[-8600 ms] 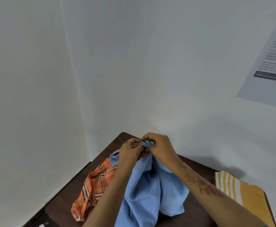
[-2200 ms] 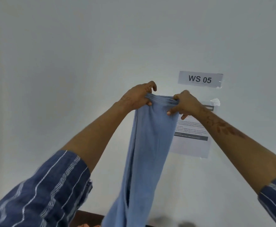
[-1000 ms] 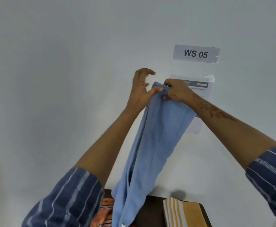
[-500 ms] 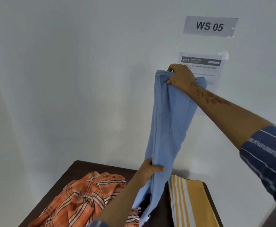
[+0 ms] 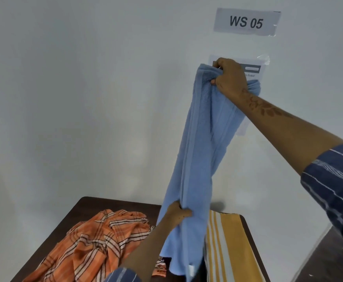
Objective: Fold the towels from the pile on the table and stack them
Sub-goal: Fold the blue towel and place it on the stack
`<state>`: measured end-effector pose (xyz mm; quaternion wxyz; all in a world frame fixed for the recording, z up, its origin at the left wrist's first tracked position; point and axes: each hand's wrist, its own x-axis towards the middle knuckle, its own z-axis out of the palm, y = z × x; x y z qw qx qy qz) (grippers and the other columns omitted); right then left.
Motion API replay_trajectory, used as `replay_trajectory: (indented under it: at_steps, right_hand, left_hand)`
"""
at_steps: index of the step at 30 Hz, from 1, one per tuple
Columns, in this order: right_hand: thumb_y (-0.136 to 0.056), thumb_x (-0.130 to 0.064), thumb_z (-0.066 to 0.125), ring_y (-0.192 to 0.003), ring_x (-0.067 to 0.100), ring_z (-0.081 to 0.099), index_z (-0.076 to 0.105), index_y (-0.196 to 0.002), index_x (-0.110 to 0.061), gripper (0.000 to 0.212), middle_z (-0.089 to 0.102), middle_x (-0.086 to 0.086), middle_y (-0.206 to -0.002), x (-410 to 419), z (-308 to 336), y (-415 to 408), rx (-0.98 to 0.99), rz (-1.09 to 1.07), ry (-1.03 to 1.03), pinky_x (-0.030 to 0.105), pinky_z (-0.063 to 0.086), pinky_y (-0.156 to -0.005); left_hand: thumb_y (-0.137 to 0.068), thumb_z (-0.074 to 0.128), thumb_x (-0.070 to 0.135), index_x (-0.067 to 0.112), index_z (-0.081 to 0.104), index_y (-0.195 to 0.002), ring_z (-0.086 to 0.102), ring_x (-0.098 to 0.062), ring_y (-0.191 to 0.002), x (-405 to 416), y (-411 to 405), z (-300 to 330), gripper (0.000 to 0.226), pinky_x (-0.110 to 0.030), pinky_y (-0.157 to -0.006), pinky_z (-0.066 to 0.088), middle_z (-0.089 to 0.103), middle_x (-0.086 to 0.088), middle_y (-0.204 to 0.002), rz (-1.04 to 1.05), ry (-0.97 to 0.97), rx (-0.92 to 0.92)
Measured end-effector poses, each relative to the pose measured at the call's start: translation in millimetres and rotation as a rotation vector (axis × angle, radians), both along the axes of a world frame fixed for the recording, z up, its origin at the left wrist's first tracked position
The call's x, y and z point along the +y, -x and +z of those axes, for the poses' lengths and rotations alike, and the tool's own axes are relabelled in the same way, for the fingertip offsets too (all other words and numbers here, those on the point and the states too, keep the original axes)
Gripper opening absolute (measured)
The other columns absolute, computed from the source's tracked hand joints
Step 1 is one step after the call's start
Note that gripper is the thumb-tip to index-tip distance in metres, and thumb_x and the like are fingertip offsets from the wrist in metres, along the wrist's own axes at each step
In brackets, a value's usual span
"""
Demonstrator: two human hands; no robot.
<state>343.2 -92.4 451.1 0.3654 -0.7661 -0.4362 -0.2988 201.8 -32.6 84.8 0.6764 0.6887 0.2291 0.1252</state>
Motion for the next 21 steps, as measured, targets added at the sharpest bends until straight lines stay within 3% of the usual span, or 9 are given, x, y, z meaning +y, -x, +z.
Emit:
replay_trajectory:
  at_steps: [2,5,8,10,11,13,16,18,21]
  right_hand:
    - [-0.075,-0.003,0.061,-0.097,0.025,0.056,0.060,-0.101,-0.004,0.026,0.062,0.014,-0.107,-4,-1,-2,-0.003,-0.013,0.015,0.035,0.044,-0.077]
    - [-0.075,-0.003,0.063,-0.090,0.023,0.054,0.060,-0.102,-0.001,0.027,0.061,0.012,-0.103,-10,3,-7,0.009,-0.027,-0.006,0.033,0.043,-0.072]
    - [-0.074,0.000,0.065,-0.084,0.017,0.050,0.061,-0.099,-0.002,0.026,0.058,0.007,-0.092,-8,-2,-4,0.061,0.060,0.002,0.029,0.038,-0.068]
    - [-0.071,0.003,0.066,-0.089,0.020,0.055,0.063,-0.096,-0.003,0.026,0.063,0.009,-0.093,0,-9,-2,0.043,0.162,0.068,0.031,0.042,-0.076]
    - [-0.069,0.004,0.065,-0.092,0.023,0.057,0.064,-0.093,-0.005,0.026,0.065,0.009,-0.093,3,-12,-2,0.033,0.201,0.085,0.034,0.045,-0.082]
    - [-0.066,0.002,0.063,-0.095,0.027,0.060,0.066,-0.089,-0.013,0.028,0.068,0.006,-0.090,6,-16,-4,0.025,0.233,0.104,0.044,0.046,-0.088]
    - [-0.063,0.006,0.056,-0.082,0.023,0.063,0.069,-0.087,-0.015,0.034,0.069,0.013,-0.084,6,-21,-5,0.048,0.358,0.157,0.036,0.054,-0.075]
    - [-0.064,0.013,0.056,-0.083,0.024,0.064,0.071,-0.091,-0.007,0.037,0.070,0.016,-0.088,8,-23,-1,0.069,0.459,0.182,0.026,0.053,-0.073]
    - [-0.071,-0.004,0.063,-0.104,0.027,0.052,0.072,-0.099,-0.009,0.030,0.058,0.004,-0.104,17,-27,5,0.019,0.415,0.107,0.021,0.039,-0.091]
  left_hand:
    - [-0.062,0.071,0.022,0.006,0.058,-0.115,0.060,-0.022,-0.088,10,2,3,0.056,-0.023,-0.067,0.048,0.066,-0.008,-0.102,0.254,-0.152,-0.009]
    - [-0.078,0.073,0.022,0.014,0.059,-0.111,0.062,-0.021,-0.095,26,7,2,0.037,-0.030,-0.083,0.051,0.067,-0.007,-0.106,0.364,-0.268,0.016]
    - [-0.068,0.080,0.032,0.017,0.058,-0.114,0.063,-0.019,-0.095,30,13,17,0.054,-0.032,-0.085,0.052,0.064,-0.005,-0.113,-0.162,-0.290,0.367]
    - [-0.074,0.075,0.026,0.022,0.058,-0.113,0.059,-0.018,-0.092,35,14,48,0.042,-0.032,-0.086,0.050,0.062,-0.008,-0.112,-0.443,-0.354,0.508]
    - [-0.077,0.071,0.023,0.021,0.061,-0.112,0.059,-0.020,-0.093,42,11,65,0.037,-0.034,-0.090,0.049,0.062,-0.009,-0.111,-0.388,-0.449,0.417]
    - [-0.076,0.064,0.024,0.012,0.065,-0.107,0.062,-0.021,-0.095,57,5,104,0.033,-0.035,-0.092,0.048,0.066,-0.009,-0.106,-0.024,-0.596,0.065]
    - [-0.081,0.073,0.028,0.016,0.057,-0.110,0.060,-0.008,-0.087,66,6,169,0.035,-0.022,-0.076,0.048,0.063,0.003,-0.098,0.427,-0.526,-0.368]
    - [-0.078,0.076,0.034,0.019,0.047,-0.125,0.055,-0.008,-0.101,67,2,211,0.057,-0.019,-0.081,0.046,0.054,0.004,-0.117,0.373,-0.538,-0.471]
    - [-0.072,0.077,0.033,0.016,0.039,-0.135,0.053,-0.011,-0.106,53,-5,261,0.075,-0.016,-0.082,0.047,0.051,0.002,-0.124,0.221,-0.623,-0.530]
